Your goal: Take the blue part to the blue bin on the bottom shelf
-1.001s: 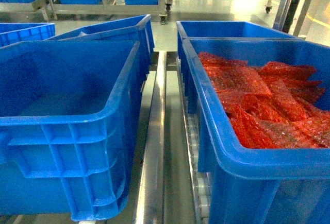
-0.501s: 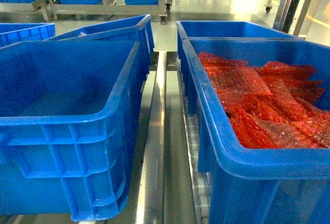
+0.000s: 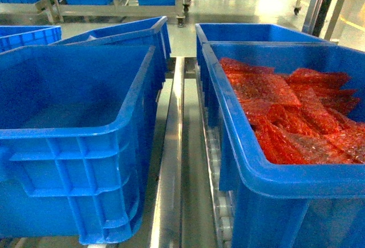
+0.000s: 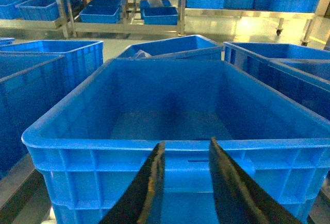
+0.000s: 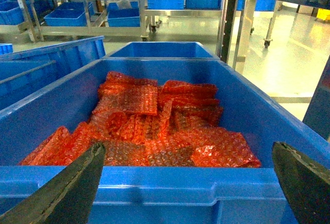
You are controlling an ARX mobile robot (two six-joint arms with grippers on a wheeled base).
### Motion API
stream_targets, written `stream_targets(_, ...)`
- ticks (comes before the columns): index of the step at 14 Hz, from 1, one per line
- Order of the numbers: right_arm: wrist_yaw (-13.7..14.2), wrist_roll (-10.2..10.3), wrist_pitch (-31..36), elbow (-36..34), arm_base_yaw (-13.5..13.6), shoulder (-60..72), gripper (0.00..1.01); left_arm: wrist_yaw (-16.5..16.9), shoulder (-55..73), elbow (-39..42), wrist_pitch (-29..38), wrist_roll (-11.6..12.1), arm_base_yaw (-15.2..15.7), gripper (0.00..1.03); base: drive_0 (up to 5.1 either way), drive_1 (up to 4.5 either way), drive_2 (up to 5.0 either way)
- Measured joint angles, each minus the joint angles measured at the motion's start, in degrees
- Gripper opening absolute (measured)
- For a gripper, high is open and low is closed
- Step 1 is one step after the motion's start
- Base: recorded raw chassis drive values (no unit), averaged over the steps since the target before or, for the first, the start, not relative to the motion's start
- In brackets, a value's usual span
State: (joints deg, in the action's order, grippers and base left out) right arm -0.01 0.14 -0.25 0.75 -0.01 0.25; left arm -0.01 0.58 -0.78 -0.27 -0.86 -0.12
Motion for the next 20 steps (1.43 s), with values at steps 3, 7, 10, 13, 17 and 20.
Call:
stream_targets(3,0.00,0.00,-0.02,0.00,0.00,0.00,0.98,0.00,0.00,0.00,0.00,0.02,0.00,0.64,0.0,0.00,0.0)
stream_targets(7,0.00,0.00,0.00,0.00,0.00,0.00,0.98,0.00,0.00,0.00,0.00,0.09,0.00,0.97,0.0,0.00,0.0)
stream_targets(10,0.00,0.00,0.00,0.00,0.00,0.00,0.98,0.00,0.00,0.00,0.00,0.11,0.00,0.98,0.0,0.00,0.0)
stream_targets(13,-0.02,0.00,0.00,0.00,0.00,0.00,0.98,0.00,0.00,0.00,0.00,0.11,0.00,0.98,0.0,0.00,0.0)
stream_targets(17,0.00,0.00,0.00,0.00,0.00,0.00,0.98,0.00,0.00,0.00,0.00,0.11,0.00,0.98,0.0,0.00,0.0)
stream_targets(20,-0.02,0.00,0.00,0.00,0.00,0.00,0.98,0.00,0.00,0.00,0.00,0.11,0.00,0.98,0.0,0.00,0.0)
